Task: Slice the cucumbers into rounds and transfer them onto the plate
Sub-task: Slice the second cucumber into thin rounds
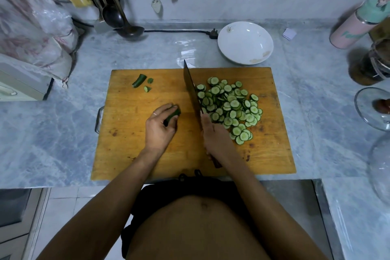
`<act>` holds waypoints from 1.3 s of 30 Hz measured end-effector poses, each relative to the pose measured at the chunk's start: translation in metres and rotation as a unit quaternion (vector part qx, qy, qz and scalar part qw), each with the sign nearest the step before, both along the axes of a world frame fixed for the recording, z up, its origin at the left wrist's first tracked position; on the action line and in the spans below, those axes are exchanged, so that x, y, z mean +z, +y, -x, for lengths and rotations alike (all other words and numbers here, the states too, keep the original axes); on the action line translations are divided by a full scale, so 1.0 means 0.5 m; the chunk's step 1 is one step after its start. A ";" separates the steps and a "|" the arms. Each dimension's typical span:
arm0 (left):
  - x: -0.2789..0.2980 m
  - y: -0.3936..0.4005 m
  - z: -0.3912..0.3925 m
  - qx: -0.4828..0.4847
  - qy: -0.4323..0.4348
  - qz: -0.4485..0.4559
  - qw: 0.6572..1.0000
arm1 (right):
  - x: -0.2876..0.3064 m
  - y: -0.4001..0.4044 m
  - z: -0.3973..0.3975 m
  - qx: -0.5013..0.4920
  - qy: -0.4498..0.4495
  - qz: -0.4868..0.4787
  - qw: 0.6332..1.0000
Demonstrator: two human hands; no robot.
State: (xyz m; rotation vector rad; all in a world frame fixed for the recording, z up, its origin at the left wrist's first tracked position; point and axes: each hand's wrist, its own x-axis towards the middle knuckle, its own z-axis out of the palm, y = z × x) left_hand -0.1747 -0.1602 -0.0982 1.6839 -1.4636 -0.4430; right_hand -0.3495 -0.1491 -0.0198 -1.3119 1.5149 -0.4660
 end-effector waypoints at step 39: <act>0.008 -0.008 0.004 0.037 0.049 -0.029 0.998 | 0.037 0.015 -0.044 0.117 0.040 0.007 0.992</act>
